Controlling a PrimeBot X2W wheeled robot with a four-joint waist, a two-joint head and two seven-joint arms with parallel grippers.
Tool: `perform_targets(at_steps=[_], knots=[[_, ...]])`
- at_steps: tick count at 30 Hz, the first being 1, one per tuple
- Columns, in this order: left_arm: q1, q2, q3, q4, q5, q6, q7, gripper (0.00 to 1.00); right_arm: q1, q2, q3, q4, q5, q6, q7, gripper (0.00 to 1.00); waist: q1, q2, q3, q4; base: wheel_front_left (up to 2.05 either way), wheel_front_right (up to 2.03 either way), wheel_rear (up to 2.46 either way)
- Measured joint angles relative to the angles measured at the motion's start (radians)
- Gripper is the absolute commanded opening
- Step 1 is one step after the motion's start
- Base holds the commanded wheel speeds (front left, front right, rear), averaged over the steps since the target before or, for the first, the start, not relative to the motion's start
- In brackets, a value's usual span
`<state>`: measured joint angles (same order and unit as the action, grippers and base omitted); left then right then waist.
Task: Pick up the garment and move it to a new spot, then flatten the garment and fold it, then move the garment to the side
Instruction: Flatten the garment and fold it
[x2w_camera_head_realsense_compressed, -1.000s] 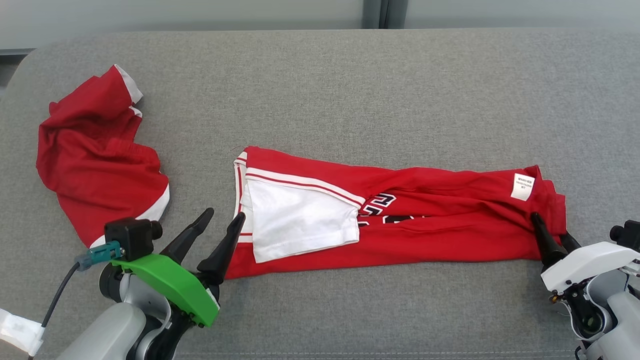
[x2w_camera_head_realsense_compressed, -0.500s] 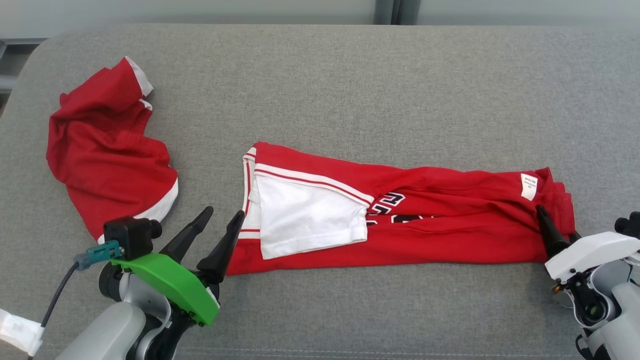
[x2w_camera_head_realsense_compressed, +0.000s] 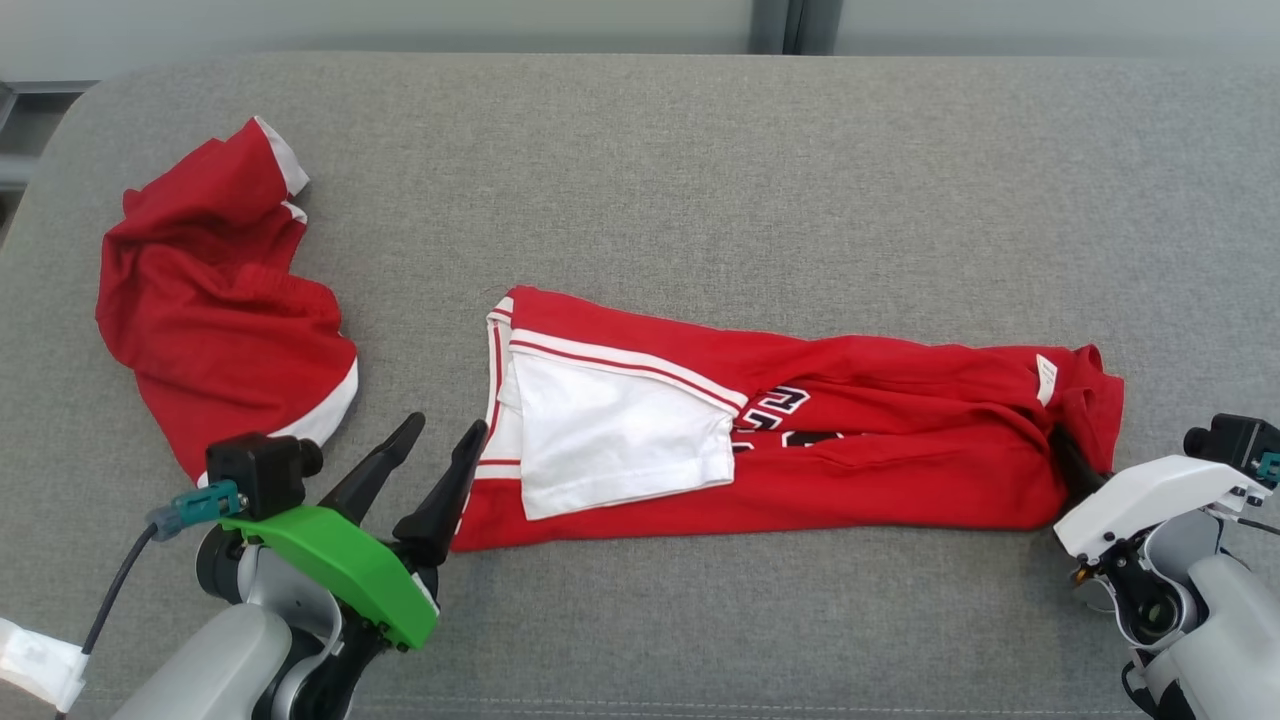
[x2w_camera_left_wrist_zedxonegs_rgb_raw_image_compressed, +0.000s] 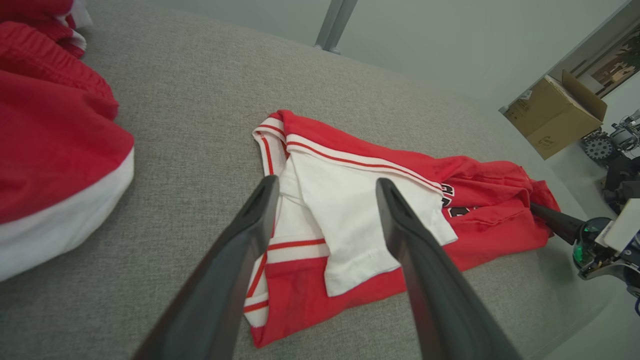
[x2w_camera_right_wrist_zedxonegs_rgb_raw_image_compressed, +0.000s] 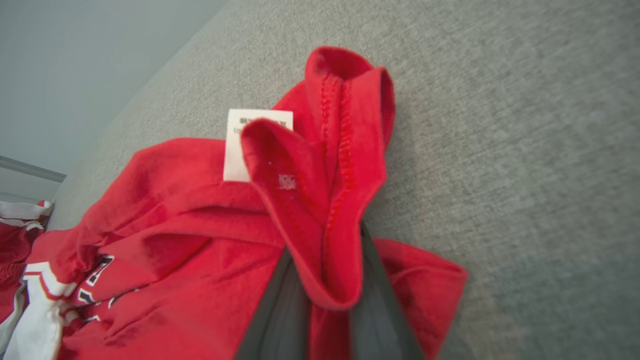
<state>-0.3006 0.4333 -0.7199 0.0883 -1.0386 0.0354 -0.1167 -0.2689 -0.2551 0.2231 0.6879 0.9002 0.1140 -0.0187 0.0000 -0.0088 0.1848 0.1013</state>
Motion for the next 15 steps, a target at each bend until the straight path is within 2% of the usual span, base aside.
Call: perform_targets(at_steps=[7, 15], knots=[[0.002, 0.000, 0.002, -0.001, 0.000, 0.001, -0.001, 1.00, -0.014, -0.004, -0.011, -0.021, -0.014, 0.000, -0.058, 0.00, 0.0000, 0.0000, -0.009, -0.005, 0.00, 0.00, 0.00], [0.011, 0.000, 0.006, -0.006, -0.003, 0.002, -0.012, 1.00, -0.015, -0.071, -0.048, -0.042, -0.040, 0.003, -0.122, 0.00, 0.0000, 0.0000, -0.017, -0.013, 0.00, 0.00, 0.00]])
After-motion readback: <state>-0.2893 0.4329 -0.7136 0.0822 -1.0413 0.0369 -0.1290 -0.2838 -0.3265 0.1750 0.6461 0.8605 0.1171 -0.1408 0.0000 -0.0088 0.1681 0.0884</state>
